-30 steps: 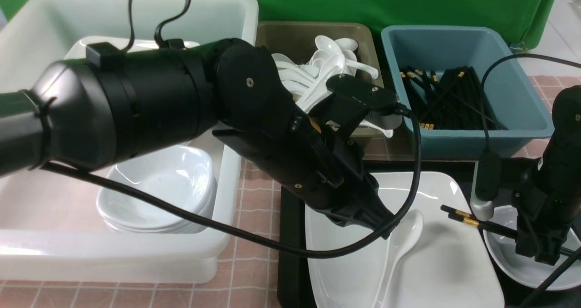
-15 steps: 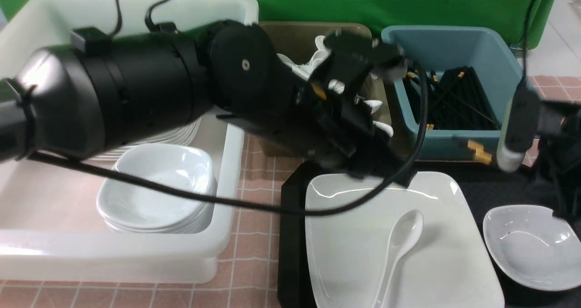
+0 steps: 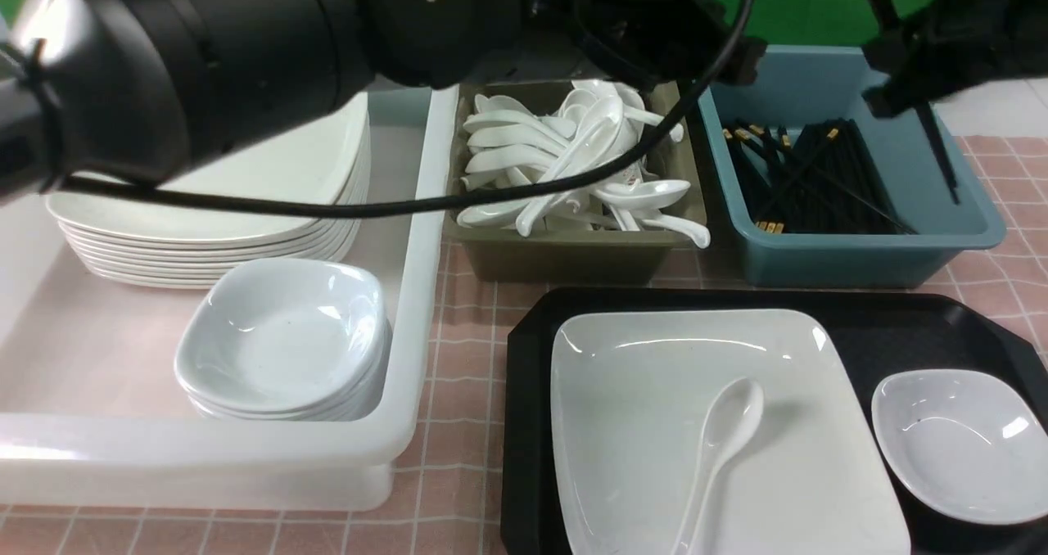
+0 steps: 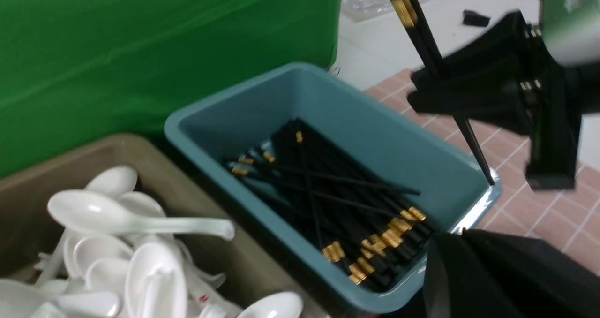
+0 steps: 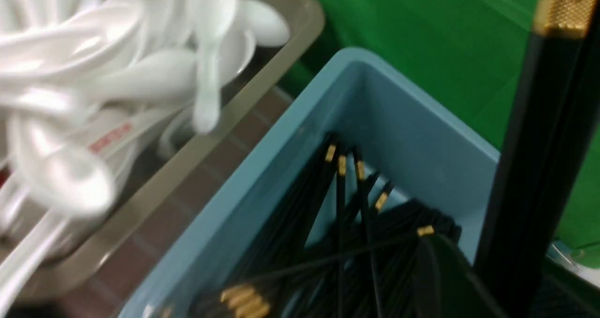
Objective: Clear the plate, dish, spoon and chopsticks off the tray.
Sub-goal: Use the right arm to put the chopsticks into the small storage box on the right, then use the left arm to grab a soup spoon from the plate, then use the left arm to put the soup spoon into the small storage box in the middle, then use the right arm to grab a small plate from the dinner plate, then use the right arm to put the small plate into the large storage box on the left, then use the right arm to grab a plate from the dinner plate
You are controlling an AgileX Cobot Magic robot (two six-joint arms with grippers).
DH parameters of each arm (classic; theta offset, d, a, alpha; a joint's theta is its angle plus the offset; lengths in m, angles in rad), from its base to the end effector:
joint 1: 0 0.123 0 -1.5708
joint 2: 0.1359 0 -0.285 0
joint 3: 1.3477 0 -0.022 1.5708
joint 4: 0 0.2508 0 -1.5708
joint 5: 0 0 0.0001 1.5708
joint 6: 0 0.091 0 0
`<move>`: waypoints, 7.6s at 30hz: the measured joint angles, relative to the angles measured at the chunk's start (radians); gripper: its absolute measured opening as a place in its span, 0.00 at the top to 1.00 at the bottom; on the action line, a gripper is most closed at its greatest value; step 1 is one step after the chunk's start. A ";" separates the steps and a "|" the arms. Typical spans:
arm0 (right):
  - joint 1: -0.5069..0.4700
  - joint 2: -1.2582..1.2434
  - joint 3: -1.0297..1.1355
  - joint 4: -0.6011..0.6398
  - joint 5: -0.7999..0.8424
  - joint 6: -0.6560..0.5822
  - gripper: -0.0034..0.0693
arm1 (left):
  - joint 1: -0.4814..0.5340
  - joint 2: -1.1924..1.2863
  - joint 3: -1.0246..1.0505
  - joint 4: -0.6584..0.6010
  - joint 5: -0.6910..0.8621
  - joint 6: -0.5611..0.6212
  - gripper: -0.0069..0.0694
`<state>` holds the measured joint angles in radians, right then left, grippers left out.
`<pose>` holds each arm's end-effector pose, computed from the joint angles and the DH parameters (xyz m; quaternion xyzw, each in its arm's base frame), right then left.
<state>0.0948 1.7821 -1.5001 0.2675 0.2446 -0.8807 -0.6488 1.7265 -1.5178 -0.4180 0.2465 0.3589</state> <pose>0.4273 0.0465 0.3260 -0.3109 0.7822 -0.1142 0.5277 0.3281 -0.2602 0.3565 0.2692 0.7726 -0.2339 0.5252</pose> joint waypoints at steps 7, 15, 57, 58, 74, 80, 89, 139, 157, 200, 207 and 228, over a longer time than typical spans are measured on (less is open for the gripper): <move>-0.022 0.228 -0.150 0.006 -0.056 0.179 0.75 | 0.020 0.033 0.000 0.026 0.093 -0.003 0.91; -0.035 0.335 -0.158 0.006 -0.070 0.227 0.60 | 0.016 0.033 -0.001 0.040 0.285 -0.026 0.91; -0.054 -0.721 0.275 -0.063 0.857 0.377 0.91 | -0.262 0.369 -0.034 0.370 0.620 -0.446 0.83; -0.056 -0.725 0.276 -0.063 0.857 0.376 0.91 | -0.262 0.363 -0.045 0.378 0.632 -0.446 0.83; -0.014 -0.728 0.383 0.328 0.490 0.083 0.91 | 0.061 0.305 -0.531 0.426 0.498 -0.467 0.87; 0.052 -0.668 0.418 0.405 0.294 0.043 0.91 | 0.171 0.422 -0.551 0.389 0.373 -0.470 0.87; 0.159 -0.554 0.421 0.416 0.094 0.040 0.87 | 0.242 0.540 -0.551 0.385 0.300 -0.526 0.78; 0.128 -0.140 0.668 -0.534 0.357 0.536 0.19 | -0.294 0.024 0.049 0.235 0.694 -0.184 0.91; 0.158 -0.169 0.573 -0.546 0.416 0.537 0.78 | -0.294 0.021 0.049 0.272 0.663 -0.199 0.91; 0.860 0.347 -0.567 -0.114 0.539 0.434 0.20 | 0.815 -0.792 0.479 0.200 0.768 -0.298 0.91; 0.843 0.162 -0.568 -0.268 0.778 0.552 0.52 | 0.803 -0.792 0.482 0.042 0.750 -0.228 0.91; -0.061 -0.164 0.264 0.069 0.723 0.525 0.68 | 0.050 -0.374 0.466 -0.024 0.549 -0.135 0.91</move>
<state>0.0334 1.6184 -1.2365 0.3367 0.9672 -0.3561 -0.5989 1.3520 -1.0514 -0.4421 0.7953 0.2237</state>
